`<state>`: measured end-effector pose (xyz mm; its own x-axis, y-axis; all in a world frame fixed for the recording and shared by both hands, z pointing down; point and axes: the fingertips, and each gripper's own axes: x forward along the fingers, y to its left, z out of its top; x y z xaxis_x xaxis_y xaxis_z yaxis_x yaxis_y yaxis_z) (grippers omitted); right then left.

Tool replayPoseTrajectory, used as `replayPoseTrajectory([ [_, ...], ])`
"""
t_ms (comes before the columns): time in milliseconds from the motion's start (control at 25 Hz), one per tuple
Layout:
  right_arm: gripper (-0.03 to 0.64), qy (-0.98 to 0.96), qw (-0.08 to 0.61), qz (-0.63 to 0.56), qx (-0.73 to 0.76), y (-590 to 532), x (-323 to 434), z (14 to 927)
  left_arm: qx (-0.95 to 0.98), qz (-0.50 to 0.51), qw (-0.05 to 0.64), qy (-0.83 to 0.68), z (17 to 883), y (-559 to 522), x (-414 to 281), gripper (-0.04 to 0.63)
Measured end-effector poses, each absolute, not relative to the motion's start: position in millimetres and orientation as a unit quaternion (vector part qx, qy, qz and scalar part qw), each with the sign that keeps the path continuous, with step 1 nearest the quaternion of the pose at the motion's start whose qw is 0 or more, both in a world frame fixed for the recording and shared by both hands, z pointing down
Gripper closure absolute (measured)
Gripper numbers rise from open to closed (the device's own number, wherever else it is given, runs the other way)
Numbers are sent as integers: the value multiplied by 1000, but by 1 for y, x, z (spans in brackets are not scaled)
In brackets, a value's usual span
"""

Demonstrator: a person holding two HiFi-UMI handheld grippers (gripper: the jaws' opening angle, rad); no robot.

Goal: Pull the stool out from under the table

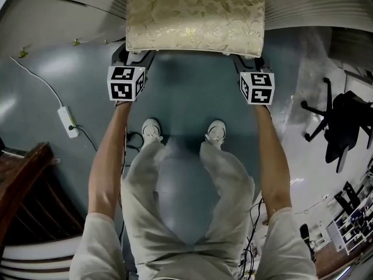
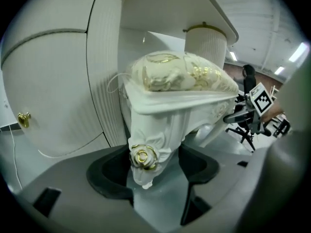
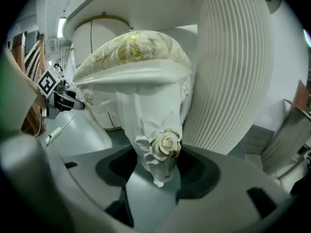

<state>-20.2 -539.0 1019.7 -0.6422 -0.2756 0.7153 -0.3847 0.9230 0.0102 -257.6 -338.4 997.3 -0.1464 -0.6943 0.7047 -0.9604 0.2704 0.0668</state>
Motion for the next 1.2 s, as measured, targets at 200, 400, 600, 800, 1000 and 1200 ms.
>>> replayPoseTrajectory([
  [200, 370, -900, 387, 75, 184, -538, -19, 1020, 569, 205, 325, -727, 999, -337, -257, 290],
  [400, 372, -898, 391, 79, 185, -536, -16, 1019, 569, 210, 330, -723, 996, -333, -253, 291],
  [600, 371, -897, 394, 79, 183, -509, 4, 1022, 569, 213, 330, -722, 999, -306, -233, 293],
  [800, 372, -896, 399, 77, 181, -483, 30, 1024, 567, 214, 334, -722, 1002, -278, -205, 293],
  [1000, 372, -895, 402, 77, 176, -453, 61, 1025, 563, 217, 342, -721, 1003, -246, -173, 295],
  [1200, 373, -895, 406, 75, 171, -444, 71, 1024, 562, 221, 347, -718, 1002, -234, -161, 298],
])
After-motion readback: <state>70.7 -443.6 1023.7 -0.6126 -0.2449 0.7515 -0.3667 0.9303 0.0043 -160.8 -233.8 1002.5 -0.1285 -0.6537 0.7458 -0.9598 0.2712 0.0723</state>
